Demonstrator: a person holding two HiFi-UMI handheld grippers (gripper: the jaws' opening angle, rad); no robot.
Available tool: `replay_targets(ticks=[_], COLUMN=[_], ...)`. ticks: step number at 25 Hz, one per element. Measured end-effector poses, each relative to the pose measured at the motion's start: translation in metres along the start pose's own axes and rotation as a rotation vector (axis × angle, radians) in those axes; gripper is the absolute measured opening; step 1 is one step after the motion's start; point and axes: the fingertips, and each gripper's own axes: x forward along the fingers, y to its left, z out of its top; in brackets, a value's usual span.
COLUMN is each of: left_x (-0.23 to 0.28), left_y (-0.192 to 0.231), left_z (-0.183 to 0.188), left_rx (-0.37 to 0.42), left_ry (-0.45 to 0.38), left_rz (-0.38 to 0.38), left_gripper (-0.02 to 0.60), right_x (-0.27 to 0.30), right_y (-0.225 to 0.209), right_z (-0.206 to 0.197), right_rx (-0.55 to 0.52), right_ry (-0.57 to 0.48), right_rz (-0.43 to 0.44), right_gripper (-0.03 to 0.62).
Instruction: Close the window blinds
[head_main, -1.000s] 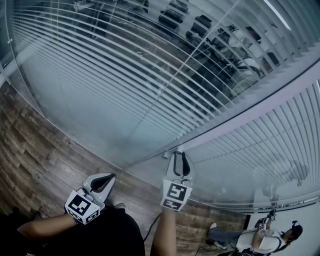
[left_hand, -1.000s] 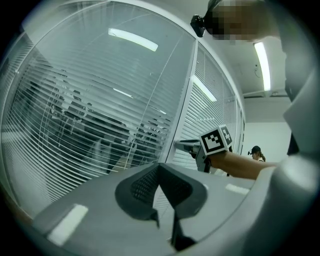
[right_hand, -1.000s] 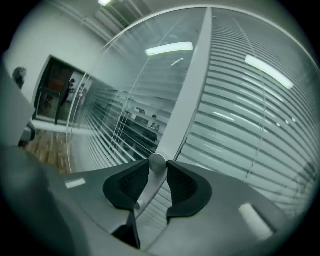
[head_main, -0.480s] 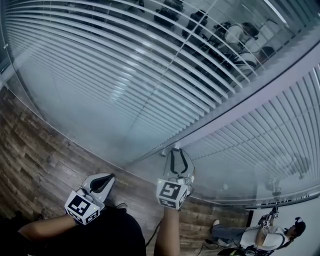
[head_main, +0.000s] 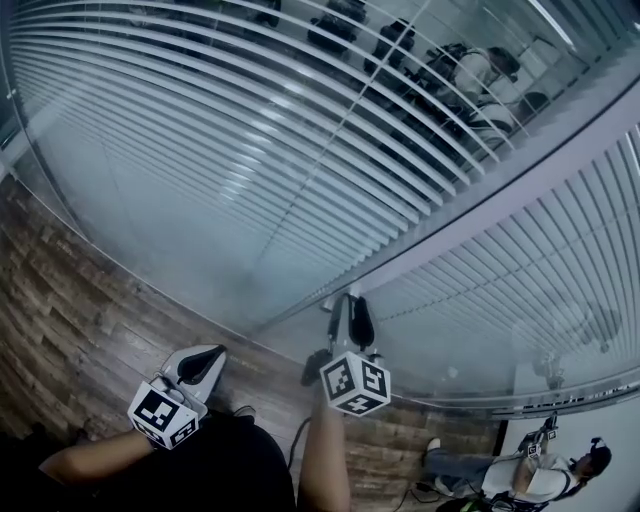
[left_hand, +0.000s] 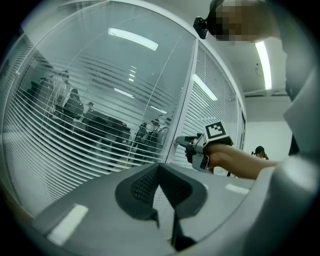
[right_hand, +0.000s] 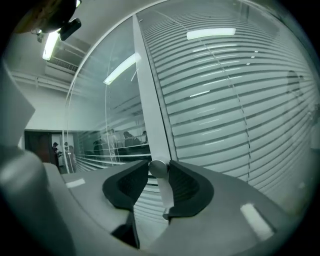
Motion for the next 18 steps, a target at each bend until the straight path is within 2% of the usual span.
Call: replay_targets(ticks=[3, 5, 7, 11, 13, 16, 17, 18], left_x=[0.003, 0.003, 0.003, 0.000, -0.007, -0.005, 0.000, 0.005], left_y=[-0.002, -0.001, 0.001, -0.002, -0.007, -0.011, -0.011, -0.011], left_z=[0.003, 0.004, 0.005, 0.002, -0.003, -0.005, -0.005, -0.004], left_rx=[0.005, 0.005, 0.004, 0.008, 0.018, 0.023, 0.021, 0.019], left_ry=[0.000, -0.006, -0.007, -0.009, -0.012, -0.007, -0.004, 0.000], left_rz=[-0.004, 0.000, 0.007, -0.002, -0.014, -0.024, -0.025, -0.026], left_gripper=[0.002, 0.002, 0.002, 0.002, 0.000, 0.002, 0.002, 0.002], right_x=[0.000, 0.001, 0.003, -0.003, -0.013, -0.014, -0.009, -0.005], right_y=[-0.004, -0.003, 0.001, 0.010, 0.014, 0.015, 0.013, 0.011], right_z=[0.002, 0.003, 0.003, -0.003, -0.008, -0.011, -0.011, -0.010], right_rx=[-0.049, -0.156, -0.340, -0.786, -0.949, -1.070, -1.062, -1.010], right_ry=[0.013, 0.043, 0.080, 0.152, 0.177, 0.196, 0.194, 0.184], right_rz=[-0.008, -0.001, 0.002, -0.001, -0.012, -0.024, -0.023, -0.017], right_gripper=[0.129, 0.127, 0.124, 0.104, 0.098, 0.101, 0.103, 0.104])
